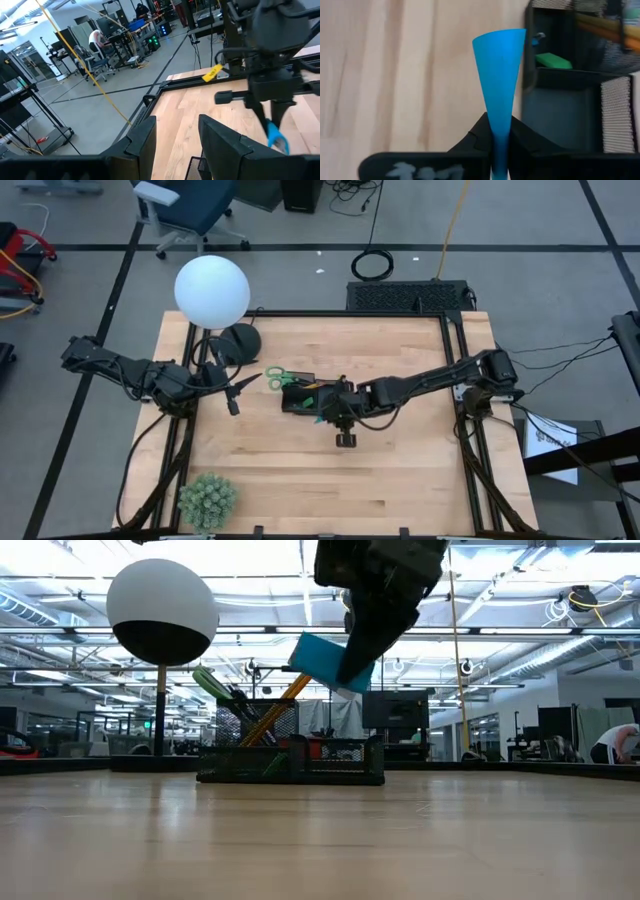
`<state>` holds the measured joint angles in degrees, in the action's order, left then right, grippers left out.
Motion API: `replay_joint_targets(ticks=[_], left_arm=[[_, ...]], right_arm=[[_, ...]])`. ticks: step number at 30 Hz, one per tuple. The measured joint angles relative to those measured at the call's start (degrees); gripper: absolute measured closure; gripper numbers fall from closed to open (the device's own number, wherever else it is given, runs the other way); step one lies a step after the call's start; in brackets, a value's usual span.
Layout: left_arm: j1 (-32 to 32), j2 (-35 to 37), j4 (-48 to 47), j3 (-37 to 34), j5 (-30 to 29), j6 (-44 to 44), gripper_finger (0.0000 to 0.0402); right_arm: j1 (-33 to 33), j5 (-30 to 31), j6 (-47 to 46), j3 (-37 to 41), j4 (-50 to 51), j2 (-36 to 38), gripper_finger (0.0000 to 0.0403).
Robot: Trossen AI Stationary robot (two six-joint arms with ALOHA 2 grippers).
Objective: Pick and place office supplies into organizer
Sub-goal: Put the blue sticky notes into the black desk organizer
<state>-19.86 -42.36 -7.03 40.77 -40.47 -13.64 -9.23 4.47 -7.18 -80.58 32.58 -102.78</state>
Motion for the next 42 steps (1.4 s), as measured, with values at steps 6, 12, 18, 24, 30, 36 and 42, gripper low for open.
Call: replay_joint_targets(ticks=[6, 12, 18, 24, 30, 36, 42], left_arm=[[0.0, 0.0, 0.0, 0.0, 0.0, 0.0, 0.0247], [0.0, 0.0, -0.1, 0.0, 0.0, 0.0, 0.0247], [0.0, 0.0, -0.1, 0.0, 0.0, -0.2, 0.0247], [0.0, 0.0, -0.1, 0.0, 0.0, -0.2, 0.0247], [0.0, 0.0, -0.1, 0.0, 0.0, -0.2, 0.0247], [0.0, 0.0, -0.1, 0.0, 0.0, -0.3, 0.0247], [0.0, 0.0, -0.2, 0.0, 0.0, -0.3, 0.0247]], right_arm=[[3.3, 0.3, 0.7, 0.0, 0.7, 0.0, 0.0386], [7.3, 0.3, 0.2, 0.1, 4.6, -0.5, 0.0386], [9.4, 0.0, 0.2, 1.2, 3.7, -0.5, 0.0386], [10.6, 0.0, 0.8, 1.1, 3.1, -0.5, 0.0386], [11.7, 0.0, 1.9, 1.1, 3.1, -0.5, 0.0385], [11.8, 0.0, 1.8, 1.1, 2.8, -0.5, 0.0378], [11.8, -0.1, 0.9, 1.1, 3.0, -0.5, 0.0345]])
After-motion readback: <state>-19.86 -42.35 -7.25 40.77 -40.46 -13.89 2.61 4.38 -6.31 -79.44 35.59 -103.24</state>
